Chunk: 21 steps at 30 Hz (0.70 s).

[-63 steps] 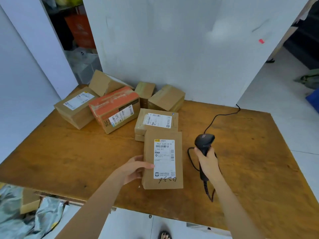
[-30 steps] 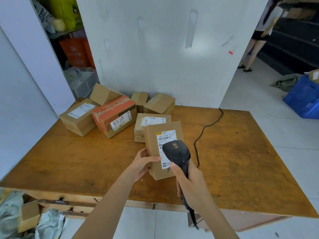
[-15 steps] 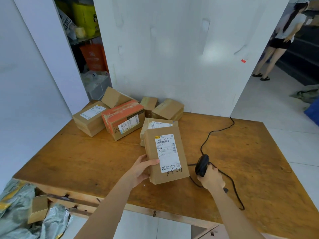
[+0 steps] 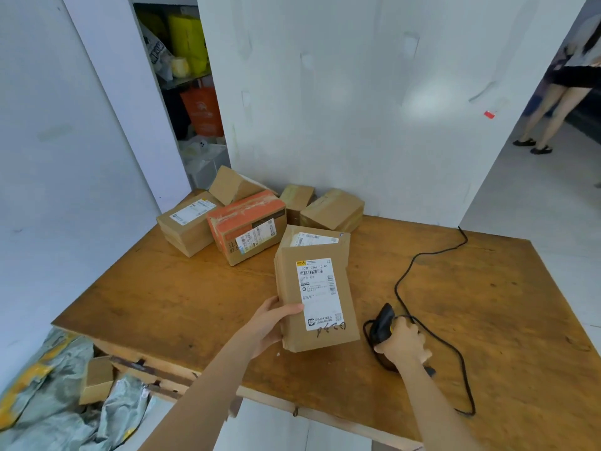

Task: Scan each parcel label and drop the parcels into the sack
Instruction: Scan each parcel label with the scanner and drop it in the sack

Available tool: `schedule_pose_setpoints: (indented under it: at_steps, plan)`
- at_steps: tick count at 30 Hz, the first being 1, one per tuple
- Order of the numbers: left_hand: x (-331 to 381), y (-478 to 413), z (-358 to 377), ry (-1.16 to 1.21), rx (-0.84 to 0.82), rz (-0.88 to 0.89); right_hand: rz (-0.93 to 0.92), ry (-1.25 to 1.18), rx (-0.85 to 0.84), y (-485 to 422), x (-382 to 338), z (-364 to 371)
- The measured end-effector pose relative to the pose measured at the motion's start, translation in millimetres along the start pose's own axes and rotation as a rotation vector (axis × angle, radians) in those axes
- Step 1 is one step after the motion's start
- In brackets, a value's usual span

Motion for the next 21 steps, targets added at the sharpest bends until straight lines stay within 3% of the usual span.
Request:
schedule_pose_setpoints:
  at_steps: [4, 7, 11, 16, 21]
  plan:
    - [4.3, -5.8, 13.9, -0.032, -0.006, 0.007, -0.124, -0.061, 0.194, 0.7, -24.6, -31.1]
    - [11.2, -6.7, 33.8, -0.045, -0.051, 0.021, -0.367, -0.366, 0.339, 5.1, -49.7, -53.8]
    - [18.0, -9.3, 58.9, -0.02, -0.083, 0.05, -0.514, -0.884, 0.174, 18.7, -73.4, -54.7]
    - [24.1, -3.6, 83.0, -0.003, -0.056, 0.135, -0.605, -0.869, 0.262, 24.0, -75.3, -59.9]
    - [45.9, 17.8, 59.6, -0.025, 0.115, 0.266, -0.659, -0.801, 0.359, 34.4, -102.4, -71.4]
Point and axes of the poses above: each hand's wrist, its own y-axis away from the middle knuckle, its own z-axis out of the palm, x = y × z, the point moved 9 cm from there along -y, towards the middle knuckle, and after that the axes turned 12 degrees about -z, right-handed, at the moved point
